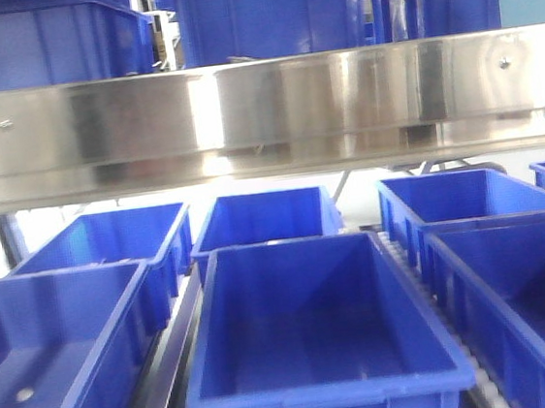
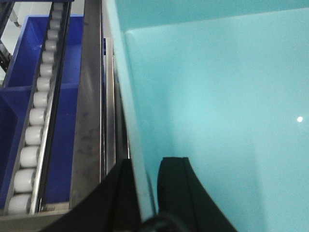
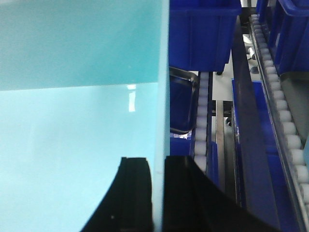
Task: Move two blue bins to right shelf middle
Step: 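Back the base away from the shelf holding the teal bin, then drive and turn the base toward the next shelf carrying the bin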
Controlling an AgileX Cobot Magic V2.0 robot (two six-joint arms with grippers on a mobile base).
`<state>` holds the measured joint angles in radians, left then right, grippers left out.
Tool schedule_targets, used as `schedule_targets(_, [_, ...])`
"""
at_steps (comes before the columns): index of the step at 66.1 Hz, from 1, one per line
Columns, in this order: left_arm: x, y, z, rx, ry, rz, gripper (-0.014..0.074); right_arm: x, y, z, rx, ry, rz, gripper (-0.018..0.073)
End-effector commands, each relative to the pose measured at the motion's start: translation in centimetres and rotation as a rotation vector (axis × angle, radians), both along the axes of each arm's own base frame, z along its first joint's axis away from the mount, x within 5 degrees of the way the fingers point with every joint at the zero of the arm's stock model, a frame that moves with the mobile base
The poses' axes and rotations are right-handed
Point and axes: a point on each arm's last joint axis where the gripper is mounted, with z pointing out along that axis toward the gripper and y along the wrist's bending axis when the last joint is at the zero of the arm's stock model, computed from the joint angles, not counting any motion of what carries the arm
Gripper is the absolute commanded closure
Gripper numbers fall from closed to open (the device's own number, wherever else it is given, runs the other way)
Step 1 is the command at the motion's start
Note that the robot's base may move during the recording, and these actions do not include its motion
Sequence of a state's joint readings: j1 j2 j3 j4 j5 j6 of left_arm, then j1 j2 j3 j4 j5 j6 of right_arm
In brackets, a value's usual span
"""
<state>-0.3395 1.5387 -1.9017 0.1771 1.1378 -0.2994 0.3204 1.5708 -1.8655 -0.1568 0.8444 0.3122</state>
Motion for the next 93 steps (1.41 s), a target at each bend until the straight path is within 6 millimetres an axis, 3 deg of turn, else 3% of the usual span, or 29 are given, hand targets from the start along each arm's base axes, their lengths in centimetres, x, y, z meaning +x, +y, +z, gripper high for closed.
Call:
schedule_targets(1, [-0.68, -0.37, 1.17, -0.035, -0.056, -0.038, 0.0707, 0.12, 0.13, 0.85, 0.008, -0.077, 0.013, 0.0725])
schedule_targets(93, [-0.68, -0.37, 1.17, -0.035, -0.056, -0.038, 0.0707, 0.12, 0.13, 0.85, 0.008, -0.077, 0.013, 0.0725])
